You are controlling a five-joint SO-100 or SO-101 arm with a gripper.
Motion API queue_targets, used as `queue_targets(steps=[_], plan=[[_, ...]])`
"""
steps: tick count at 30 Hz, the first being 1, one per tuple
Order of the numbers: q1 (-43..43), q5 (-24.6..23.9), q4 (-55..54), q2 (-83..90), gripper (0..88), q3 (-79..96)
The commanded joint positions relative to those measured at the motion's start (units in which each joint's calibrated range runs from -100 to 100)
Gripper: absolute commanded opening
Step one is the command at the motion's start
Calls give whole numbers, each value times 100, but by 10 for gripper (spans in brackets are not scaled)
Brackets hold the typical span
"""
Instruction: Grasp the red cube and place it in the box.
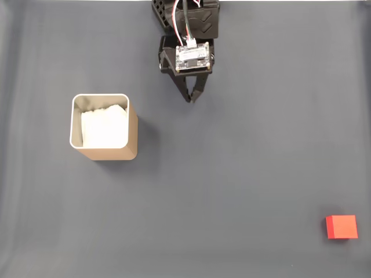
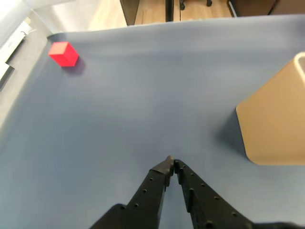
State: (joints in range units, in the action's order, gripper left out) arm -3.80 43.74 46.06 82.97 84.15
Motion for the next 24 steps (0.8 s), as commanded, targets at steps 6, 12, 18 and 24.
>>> queue_targets(steps=[6, 12, 18, 24], plan=[[-533, -112, -490, -1750, 2, -2299], [-945, -49, -581, -2745, 2, -3411], [-1378, 29, -597, -3559, 2, -4350], [-1726, 34, -597, -4294, 4, -5152]])
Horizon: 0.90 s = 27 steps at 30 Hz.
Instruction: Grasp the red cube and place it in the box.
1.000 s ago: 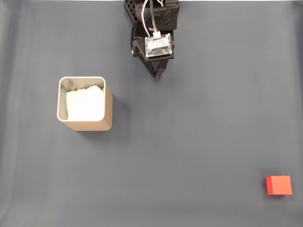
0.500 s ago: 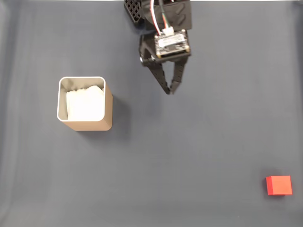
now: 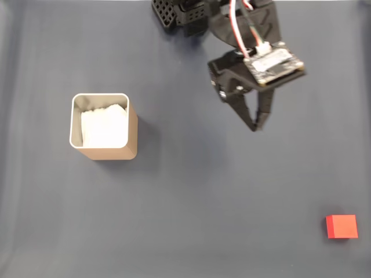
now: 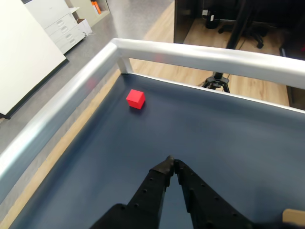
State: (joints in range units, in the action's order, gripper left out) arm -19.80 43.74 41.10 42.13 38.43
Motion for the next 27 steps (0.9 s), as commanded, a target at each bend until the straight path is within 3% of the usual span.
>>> queue_targets(steps=[1, 11, 20, 27], plan=[[-160, 29, -101, -332, 7, -689], [-409, 151, -118, -1552, 31, -1510], [-473, 342, -865, -2902, 54, -2130], [-444, 225, -1070, -4044, 89, -2850]])
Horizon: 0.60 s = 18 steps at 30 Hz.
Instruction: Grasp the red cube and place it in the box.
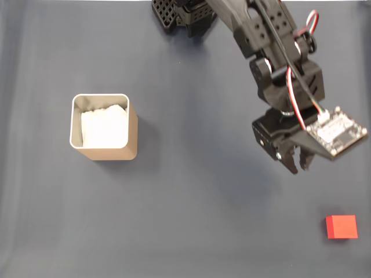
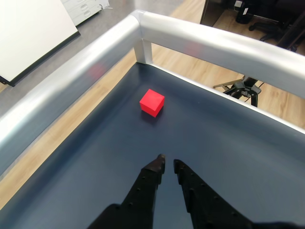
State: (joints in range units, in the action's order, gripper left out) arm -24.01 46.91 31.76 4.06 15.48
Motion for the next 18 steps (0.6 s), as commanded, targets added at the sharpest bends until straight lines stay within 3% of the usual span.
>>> queue_targets(steps=[1, 18], plan=[[-30, -142, -136, -401, 99, -691], [-23, -772, -54, -2894, 252, -2979]])
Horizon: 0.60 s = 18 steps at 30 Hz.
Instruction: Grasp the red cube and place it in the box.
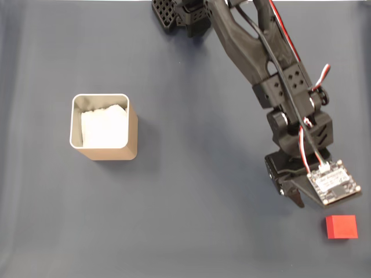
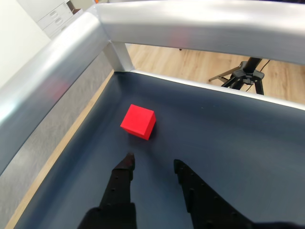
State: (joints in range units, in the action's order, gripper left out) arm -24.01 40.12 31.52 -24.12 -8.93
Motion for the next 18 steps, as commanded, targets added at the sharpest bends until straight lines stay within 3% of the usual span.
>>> queue_targets(steps=[1, 18], plan=[[-23, -98, -29, -180, 253, -630], [-94, -15, 4, -1513, 310, -1952]])
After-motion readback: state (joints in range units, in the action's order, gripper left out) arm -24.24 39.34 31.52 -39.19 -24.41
